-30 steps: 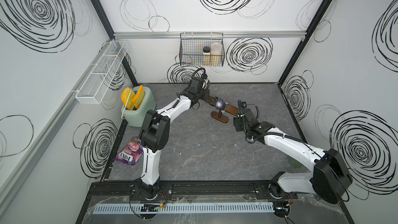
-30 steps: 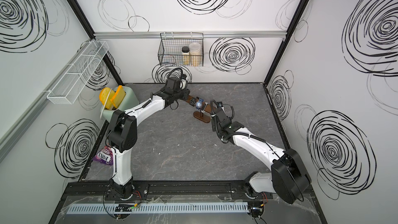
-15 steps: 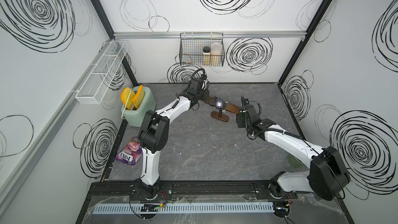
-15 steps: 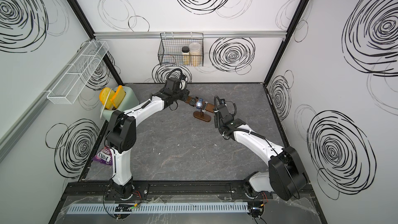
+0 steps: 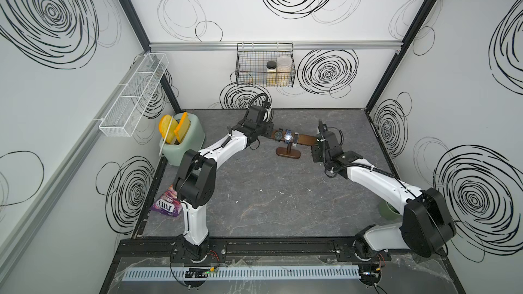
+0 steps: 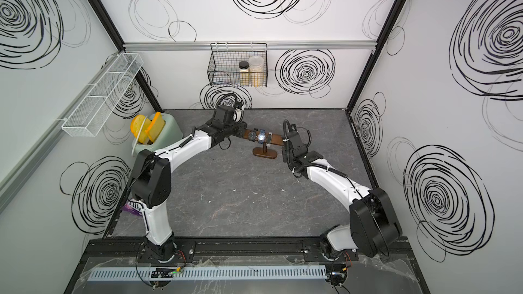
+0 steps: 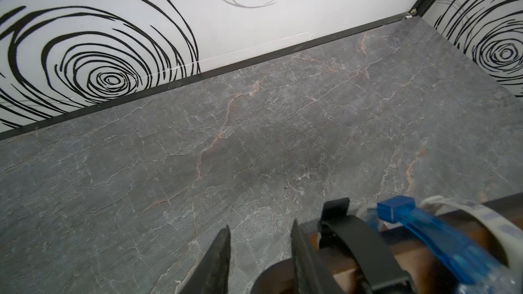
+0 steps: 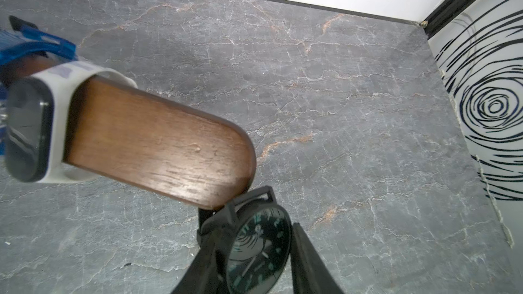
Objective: Place watch on stand
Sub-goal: Adjust the stand at the center of the board, then place the watch on the stand.
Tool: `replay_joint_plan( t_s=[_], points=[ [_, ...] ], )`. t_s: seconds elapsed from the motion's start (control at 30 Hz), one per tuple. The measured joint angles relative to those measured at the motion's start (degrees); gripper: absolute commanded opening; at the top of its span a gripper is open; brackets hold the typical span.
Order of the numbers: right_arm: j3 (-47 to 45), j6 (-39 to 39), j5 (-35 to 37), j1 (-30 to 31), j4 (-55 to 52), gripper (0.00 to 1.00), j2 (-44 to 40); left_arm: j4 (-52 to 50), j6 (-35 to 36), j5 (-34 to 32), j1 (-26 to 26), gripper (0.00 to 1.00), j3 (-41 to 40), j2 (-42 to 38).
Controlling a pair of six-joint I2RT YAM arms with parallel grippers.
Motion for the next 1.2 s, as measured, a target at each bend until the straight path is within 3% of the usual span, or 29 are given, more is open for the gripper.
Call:
replay_joint_plan(
  t_s=[0.47, 0.8, 1.2],
  points=[
    [0.11, -0.85, -0.20, -4.42, -3.76, 0.38, -3.87, -0.55, -5.35, 6.08, 4.00, 0.40, -9.29, -15.10],
    [7.61, -2.01, 3.17, -5.99, -6.54, 0.38, -1.20, -0.50, -7.67, 14.78, 5.84, 0.39, -14.84, -14.75],
    [8.17, -2.16, 7.34, -4.11, -6.25, 0.37, 3.37, 2.71, -12.02, 21.86, 7.56, 0.40, -16.04, -12.98]
  ],
)
